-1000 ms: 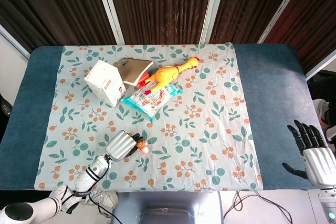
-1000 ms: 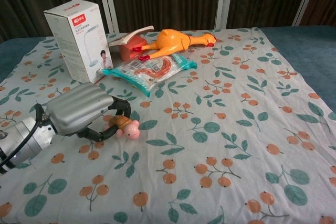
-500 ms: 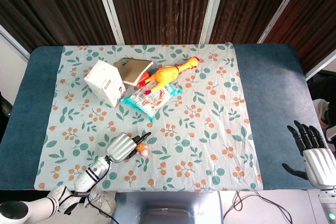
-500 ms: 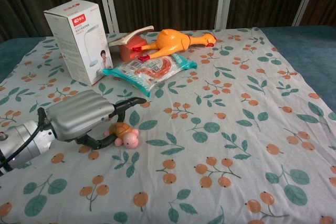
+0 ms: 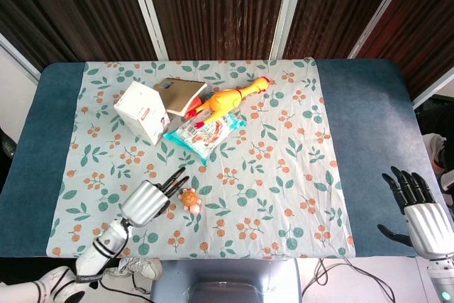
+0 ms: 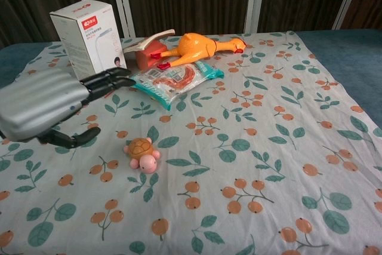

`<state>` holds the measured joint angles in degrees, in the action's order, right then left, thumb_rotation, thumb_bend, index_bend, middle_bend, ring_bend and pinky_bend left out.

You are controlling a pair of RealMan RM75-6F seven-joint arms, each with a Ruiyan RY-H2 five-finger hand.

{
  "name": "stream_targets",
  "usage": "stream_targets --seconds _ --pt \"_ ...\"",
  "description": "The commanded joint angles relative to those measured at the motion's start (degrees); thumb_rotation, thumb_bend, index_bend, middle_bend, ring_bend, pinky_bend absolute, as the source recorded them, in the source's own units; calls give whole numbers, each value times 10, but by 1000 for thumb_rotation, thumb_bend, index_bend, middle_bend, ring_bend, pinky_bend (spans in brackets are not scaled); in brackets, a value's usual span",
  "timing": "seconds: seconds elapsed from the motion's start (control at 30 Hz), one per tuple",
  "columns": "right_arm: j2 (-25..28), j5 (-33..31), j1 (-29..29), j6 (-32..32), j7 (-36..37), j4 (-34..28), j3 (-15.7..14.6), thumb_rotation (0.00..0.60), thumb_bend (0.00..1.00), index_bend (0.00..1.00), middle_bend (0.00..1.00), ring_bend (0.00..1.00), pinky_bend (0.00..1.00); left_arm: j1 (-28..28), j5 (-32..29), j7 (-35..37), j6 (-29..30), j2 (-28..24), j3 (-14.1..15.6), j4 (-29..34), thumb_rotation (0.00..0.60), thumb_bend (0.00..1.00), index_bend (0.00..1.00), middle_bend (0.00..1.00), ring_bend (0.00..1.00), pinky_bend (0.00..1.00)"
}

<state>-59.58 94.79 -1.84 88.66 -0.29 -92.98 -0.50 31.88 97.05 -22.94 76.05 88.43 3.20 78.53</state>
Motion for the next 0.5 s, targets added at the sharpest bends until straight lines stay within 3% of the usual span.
stream_targets --seconds 0.03,0.1,0.2,0.37,0.5 --pt "-2 2 2 2 -5 -1 -1 600 203 0 0 0 0 -80 -16 -70 79 -102 22 125 600 421 0 14 389 701" --pt "-6 3 1 1 -13 -1 -1 600 202 0 0 0 0 -117 -37 -62 98 -133 42 177 600 419 0 3 156 428" --pt "-11 6 0 -4 -24 -2 -4 600 202 0 0 0 0 -170 -30 -3 153 -149 69 174 600 414 0 0 25 177" --pt "-18 6 0 -6 -38 -1 -4 600 202 0 0 0 0 -241 -24 125 232 -124 77 64 600 414 0 0 0 101" --pt "-23 6 1 -2 -46 0 -3 600 202 0 0 0 0 -245 -16 145 230 -126 68 40 600 413 0 0 0 95"
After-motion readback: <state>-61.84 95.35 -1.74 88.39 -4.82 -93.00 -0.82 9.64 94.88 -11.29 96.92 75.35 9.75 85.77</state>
